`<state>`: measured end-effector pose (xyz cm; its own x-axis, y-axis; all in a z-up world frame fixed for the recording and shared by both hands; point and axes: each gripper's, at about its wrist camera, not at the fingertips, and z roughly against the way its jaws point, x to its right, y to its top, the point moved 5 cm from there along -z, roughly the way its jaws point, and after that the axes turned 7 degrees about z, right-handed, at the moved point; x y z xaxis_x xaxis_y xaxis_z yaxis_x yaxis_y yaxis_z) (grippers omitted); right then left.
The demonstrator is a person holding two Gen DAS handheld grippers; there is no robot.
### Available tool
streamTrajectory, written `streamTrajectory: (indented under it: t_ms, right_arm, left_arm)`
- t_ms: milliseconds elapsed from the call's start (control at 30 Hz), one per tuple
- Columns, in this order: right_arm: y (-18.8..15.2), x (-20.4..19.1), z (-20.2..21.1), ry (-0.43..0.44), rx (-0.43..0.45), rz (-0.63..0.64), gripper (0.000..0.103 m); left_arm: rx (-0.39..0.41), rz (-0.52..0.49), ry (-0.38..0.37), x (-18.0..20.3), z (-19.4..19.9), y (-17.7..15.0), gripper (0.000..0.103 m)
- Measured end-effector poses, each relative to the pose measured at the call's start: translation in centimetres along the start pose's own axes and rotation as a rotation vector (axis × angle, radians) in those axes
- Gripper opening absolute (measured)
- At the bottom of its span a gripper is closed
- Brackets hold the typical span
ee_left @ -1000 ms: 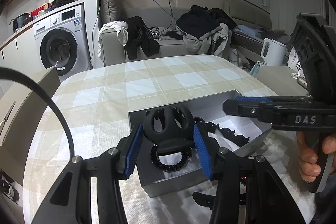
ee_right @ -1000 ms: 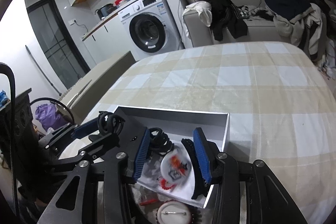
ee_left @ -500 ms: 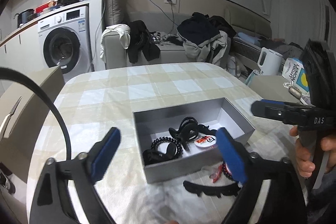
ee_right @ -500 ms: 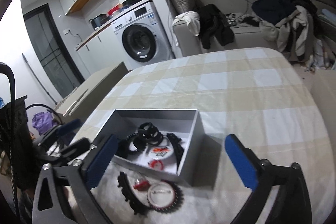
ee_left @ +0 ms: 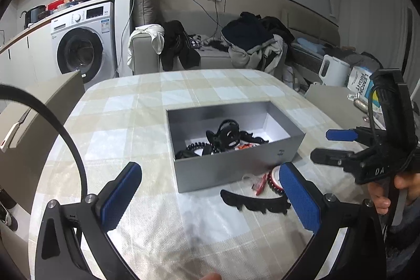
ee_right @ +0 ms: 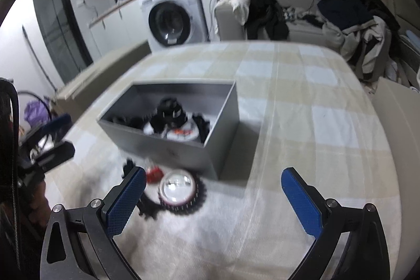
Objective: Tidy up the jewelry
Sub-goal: 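Withdraw both grippers and move the right gripper toward the red-rimmed badge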
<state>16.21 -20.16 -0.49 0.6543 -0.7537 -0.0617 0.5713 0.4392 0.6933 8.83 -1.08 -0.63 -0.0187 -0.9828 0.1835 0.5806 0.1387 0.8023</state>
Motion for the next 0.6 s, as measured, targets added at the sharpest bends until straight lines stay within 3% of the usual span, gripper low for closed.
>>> streamTrajectory:
  t_ms: [300,600]
  right_arm:
    - [-0.9,-1.6,-1.0,0.085,-0.037,0.031,0.087]
    - [-1.5,-3.7,-2.6,0.158,-0.057,0.064,0.060]
  left_arm:
    - [-0.044,-0.032,0.001,0.3,-0.8,-1.5,0.102]
    - [-0.083,-0.052,0.008,0.2,-1.1,-2.5,0.102]
